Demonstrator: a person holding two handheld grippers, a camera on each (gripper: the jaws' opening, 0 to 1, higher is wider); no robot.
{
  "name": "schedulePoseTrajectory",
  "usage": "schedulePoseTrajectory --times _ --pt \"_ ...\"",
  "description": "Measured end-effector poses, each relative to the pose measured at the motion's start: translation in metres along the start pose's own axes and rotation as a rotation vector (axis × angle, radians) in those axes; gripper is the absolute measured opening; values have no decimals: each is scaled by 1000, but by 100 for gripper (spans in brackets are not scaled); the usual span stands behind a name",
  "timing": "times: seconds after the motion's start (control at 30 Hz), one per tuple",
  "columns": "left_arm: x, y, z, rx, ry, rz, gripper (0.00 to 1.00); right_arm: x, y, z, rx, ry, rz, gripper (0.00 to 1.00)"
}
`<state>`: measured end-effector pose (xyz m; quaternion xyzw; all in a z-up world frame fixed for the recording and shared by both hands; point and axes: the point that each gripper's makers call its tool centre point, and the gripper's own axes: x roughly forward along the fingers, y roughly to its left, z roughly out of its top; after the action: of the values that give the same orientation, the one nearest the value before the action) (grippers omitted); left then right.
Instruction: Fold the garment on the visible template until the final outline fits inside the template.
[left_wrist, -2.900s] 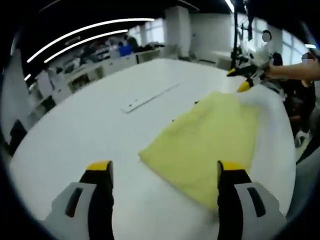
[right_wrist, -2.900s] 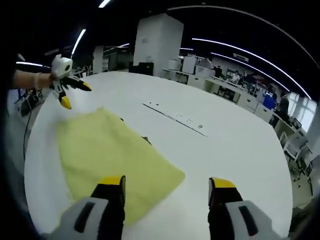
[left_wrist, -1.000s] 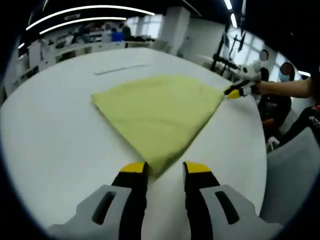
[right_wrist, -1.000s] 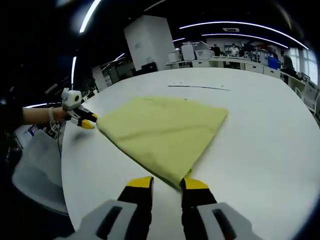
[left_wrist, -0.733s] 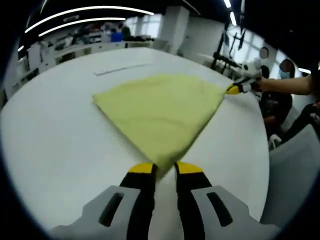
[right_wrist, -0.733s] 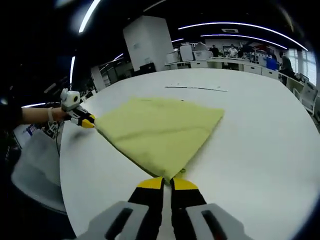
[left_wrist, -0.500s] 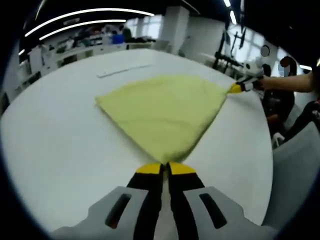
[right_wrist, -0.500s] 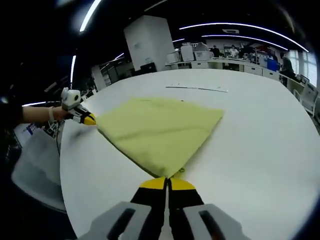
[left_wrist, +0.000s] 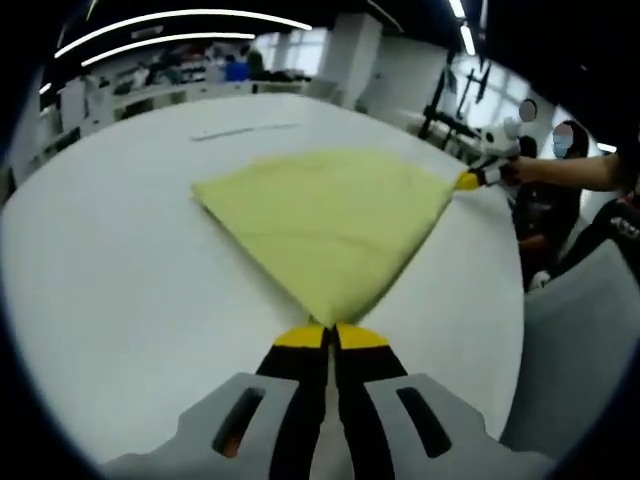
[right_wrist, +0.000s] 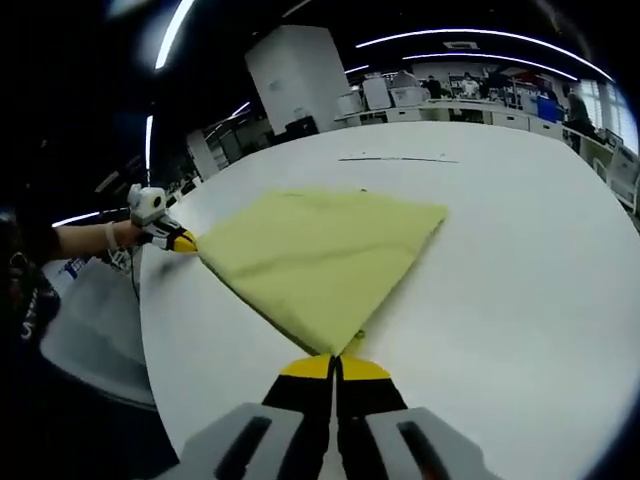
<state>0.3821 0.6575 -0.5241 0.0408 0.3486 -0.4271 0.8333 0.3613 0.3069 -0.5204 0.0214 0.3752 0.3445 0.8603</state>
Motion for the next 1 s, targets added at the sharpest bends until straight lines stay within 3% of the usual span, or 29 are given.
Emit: schedulePoseTrajectory --times 0.2,0.33,0.6,0.63,0.8,1.0 --pt "-8 -17 -17 -7 14 -13 0 -13 12 -17 22 -3 14 0" --pt "-11 -19 -18 -24 4 -9 0 -15 17 -24 33 -1 16 0" --pt "-12 -17 -14 1 2 3 3 -16 16 -17 13 -32 6 0" --pt "-13 -16 -14 -1 -1 6 7 -19 13 -14 15 -46 -12 5" --pt "-23 -6 -7 -12 -46 64 49 -28 3 -4 -2 -117 -74 54" --pt "-26 4 -1 -8 -74 132 90 -34 -2 2 -41 -161 -135 87"
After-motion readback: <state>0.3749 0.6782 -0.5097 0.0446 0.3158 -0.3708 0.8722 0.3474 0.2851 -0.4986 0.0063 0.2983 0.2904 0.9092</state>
